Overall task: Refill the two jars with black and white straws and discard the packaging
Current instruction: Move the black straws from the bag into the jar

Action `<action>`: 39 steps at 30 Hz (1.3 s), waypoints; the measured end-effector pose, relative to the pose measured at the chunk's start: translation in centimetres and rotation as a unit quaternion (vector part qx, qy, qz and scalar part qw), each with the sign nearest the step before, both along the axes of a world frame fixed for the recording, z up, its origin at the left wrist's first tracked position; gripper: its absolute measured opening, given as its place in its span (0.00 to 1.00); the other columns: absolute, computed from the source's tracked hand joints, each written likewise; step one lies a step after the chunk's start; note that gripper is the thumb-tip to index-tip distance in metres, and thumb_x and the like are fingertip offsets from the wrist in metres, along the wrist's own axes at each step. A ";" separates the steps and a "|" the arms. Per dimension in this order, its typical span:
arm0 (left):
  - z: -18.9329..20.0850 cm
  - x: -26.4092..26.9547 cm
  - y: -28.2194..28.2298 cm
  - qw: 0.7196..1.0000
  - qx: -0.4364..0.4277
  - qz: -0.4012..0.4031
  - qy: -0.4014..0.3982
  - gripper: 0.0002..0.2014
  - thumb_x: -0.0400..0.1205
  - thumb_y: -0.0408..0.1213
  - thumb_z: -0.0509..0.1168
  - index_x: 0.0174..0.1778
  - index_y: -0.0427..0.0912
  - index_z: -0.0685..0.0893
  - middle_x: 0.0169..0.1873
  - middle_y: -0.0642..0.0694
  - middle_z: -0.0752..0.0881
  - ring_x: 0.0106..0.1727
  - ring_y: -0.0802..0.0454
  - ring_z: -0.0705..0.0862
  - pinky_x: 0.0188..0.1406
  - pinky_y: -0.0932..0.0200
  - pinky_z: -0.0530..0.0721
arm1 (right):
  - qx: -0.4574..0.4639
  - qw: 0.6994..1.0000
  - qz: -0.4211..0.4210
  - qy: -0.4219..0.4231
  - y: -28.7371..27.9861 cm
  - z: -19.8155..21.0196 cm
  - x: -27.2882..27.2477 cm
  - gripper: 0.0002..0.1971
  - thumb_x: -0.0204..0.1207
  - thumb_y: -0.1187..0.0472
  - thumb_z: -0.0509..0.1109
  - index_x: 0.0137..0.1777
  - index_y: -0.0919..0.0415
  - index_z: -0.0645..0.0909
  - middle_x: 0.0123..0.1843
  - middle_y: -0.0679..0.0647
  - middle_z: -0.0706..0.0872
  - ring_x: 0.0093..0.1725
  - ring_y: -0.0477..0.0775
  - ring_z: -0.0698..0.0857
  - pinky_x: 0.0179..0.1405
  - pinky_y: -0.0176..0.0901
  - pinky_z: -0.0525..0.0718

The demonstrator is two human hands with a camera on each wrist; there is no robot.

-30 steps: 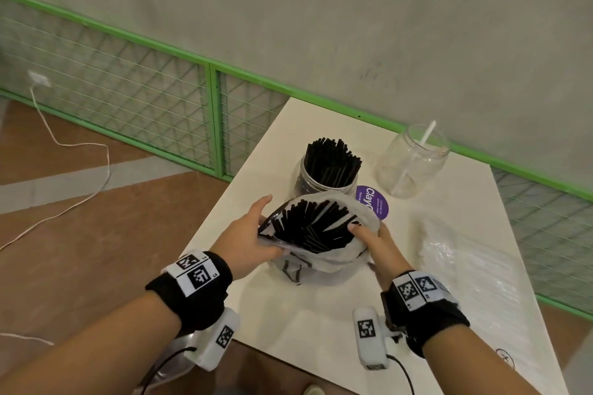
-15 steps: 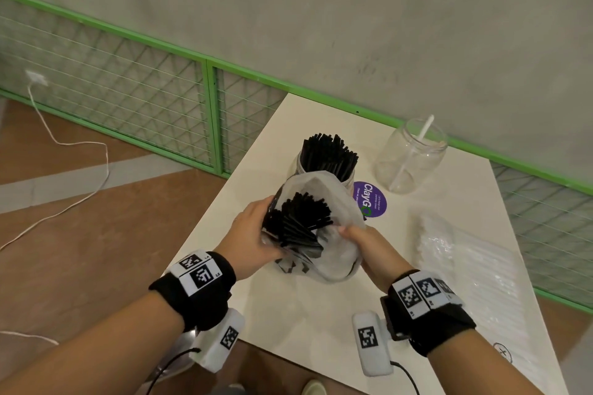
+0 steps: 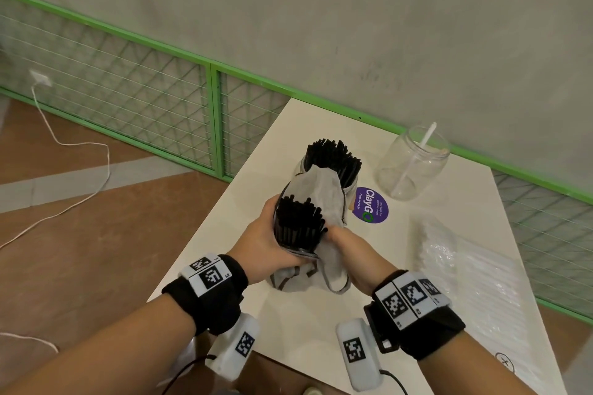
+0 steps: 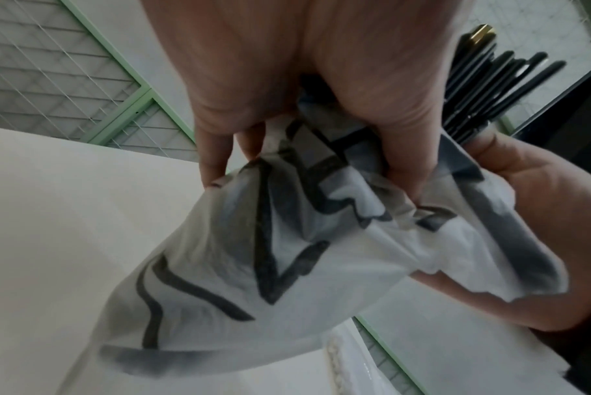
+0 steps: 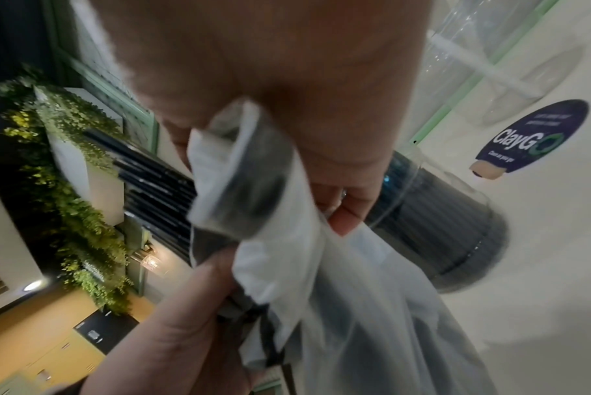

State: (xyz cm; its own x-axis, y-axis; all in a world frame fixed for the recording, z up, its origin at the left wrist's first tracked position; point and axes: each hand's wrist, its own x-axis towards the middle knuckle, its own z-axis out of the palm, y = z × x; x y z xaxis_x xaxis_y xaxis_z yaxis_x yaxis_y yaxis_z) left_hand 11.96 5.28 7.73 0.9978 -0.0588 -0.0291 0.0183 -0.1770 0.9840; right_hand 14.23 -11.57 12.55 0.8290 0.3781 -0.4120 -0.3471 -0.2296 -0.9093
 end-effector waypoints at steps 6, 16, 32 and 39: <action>-1.2 0.3 0.1 0.994 -0.018 0.104 0.015 0.36 0.58 0.40 0.84 0.59 0.60 0.75 0.48 0.61 0.86 0.49 0.73 0.83 0.45 0.75 0.79 | -0.054 0.989 -0.048 -0.131 0.0 -0.3 0.0 0.21 0.68 0.48 0.64 0.56 0.60 0.82 0.51 0.61 0.88 0.56 0.62 0.86 0.63 0.61 0.82; -0.8 0.0 -0.6 0.996 -0.064 0.063 0.002 0.43 0.61 0.27 0.82 0.70 0.47 0.68 0.58 0.60 0.80 0.55 0.78 0.79 0.48 0.81 0.76 | 0.037 0.997 -0.066 0.023 -0.3 0.5 1.3 0.12 0.82 0.58 0.61 0.59 0.57 0.83 0.57 0.56 0.90 0.61 0.56 0.86 0.72 0.55 0.76; -1.3 0.5 1.7 0.987 -0.082 0.129 0.050 0.17 0.70 0.28 0.77 0.54 0.40 0.86 0.47 0.44 0.90 0.48 0.57 0.88 0.43 0.67 0.85 | -0.110 0.932 -0.087 -0.333 -4.0 -0.9 2.7 0.20 0.76 0.66 0.69 0.64 0.47 0.72 0.61 0.48 0.81 0.57 0.46 0.82 0.55 0.35 0.80; -3.0 0.2 1.0 0.981 -0.078 0.167 0.061 0.24 0.67 0.31 0.79 0.59 0.40 0.83 0.50 0.48 0.88 0.53 0.57 0.86 0.48 0.67 0.82 | -0.149 0.830 -0.075 -0.532 -3.4 -1.6 0.2 0.18 0.70 0.60 0.67 0.61 0.55 0.73 0.58 0.48 0.74 0.58 0.51 0.75 0.59 0.39 0.75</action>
